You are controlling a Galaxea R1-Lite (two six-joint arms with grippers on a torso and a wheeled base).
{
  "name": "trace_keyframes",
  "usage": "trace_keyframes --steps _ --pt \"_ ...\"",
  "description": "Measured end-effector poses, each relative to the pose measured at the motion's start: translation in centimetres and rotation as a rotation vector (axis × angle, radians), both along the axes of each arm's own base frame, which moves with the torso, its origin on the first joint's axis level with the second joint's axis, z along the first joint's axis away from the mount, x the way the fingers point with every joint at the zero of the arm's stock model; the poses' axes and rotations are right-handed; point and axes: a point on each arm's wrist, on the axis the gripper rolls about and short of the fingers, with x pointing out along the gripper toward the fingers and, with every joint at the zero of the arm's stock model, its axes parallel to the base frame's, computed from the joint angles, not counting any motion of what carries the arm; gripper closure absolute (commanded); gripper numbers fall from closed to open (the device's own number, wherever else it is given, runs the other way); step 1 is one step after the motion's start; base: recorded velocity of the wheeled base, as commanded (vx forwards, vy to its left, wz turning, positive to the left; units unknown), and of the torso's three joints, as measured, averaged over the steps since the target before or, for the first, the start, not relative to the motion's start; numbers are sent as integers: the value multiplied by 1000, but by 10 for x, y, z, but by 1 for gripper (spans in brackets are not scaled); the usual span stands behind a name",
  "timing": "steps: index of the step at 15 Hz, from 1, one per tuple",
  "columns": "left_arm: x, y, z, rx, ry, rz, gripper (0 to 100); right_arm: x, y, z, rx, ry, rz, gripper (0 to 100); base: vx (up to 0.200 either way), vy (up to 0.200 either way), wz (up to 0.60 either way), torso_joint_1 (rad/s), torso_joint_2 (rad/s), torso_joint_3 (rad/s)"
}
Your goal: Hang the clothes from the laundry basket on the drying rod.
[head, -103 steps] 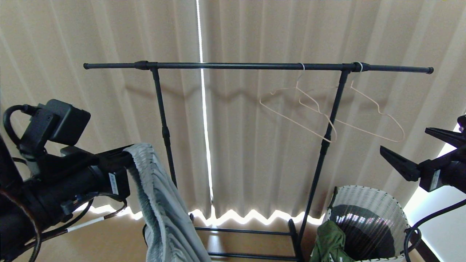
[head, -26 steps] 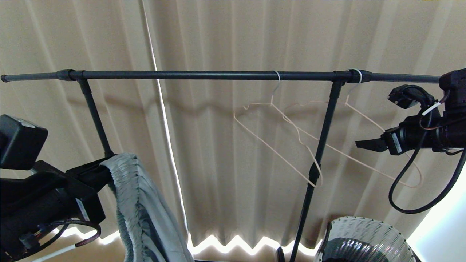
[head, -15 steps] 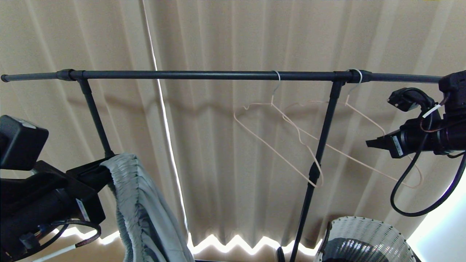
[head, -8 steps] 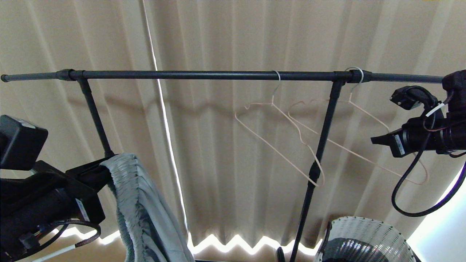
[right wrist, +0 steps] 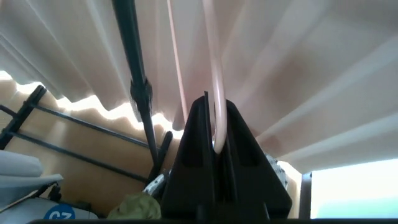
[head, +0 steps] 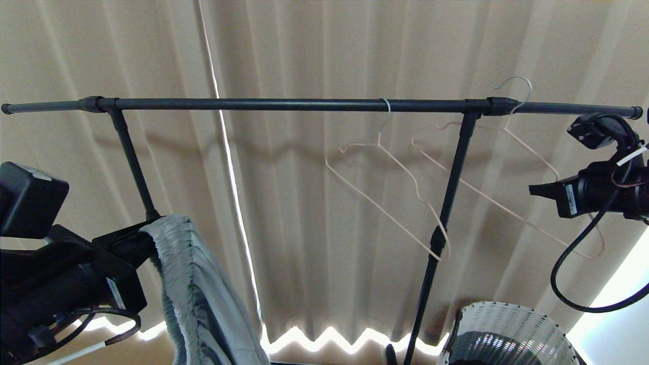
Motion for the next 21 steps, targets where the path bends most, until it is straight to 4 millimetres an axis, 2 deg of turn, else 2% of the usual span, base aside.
trace_keyframes --steps 5,13,17,21 --pt "0 0 -1 2 3 1 100 -34 -19 -3 -16 -51 -104 100 0 0 0 0 0 0" --pt "-1 1 -1 18 -8 4 100 -89 -16 -8 -28 -90 -136 100 -200 0 0 4 1 2" --pt "-1 1 -1 19 -5 6 100 -100 -15 -13 -28 -89 -142 100 -200 0 0 1 5 4" --pt "-1 1 -1 18 -5 6 100 -105 -14 -16 -24 -88 -142 100 0 0 0 0 0 0"
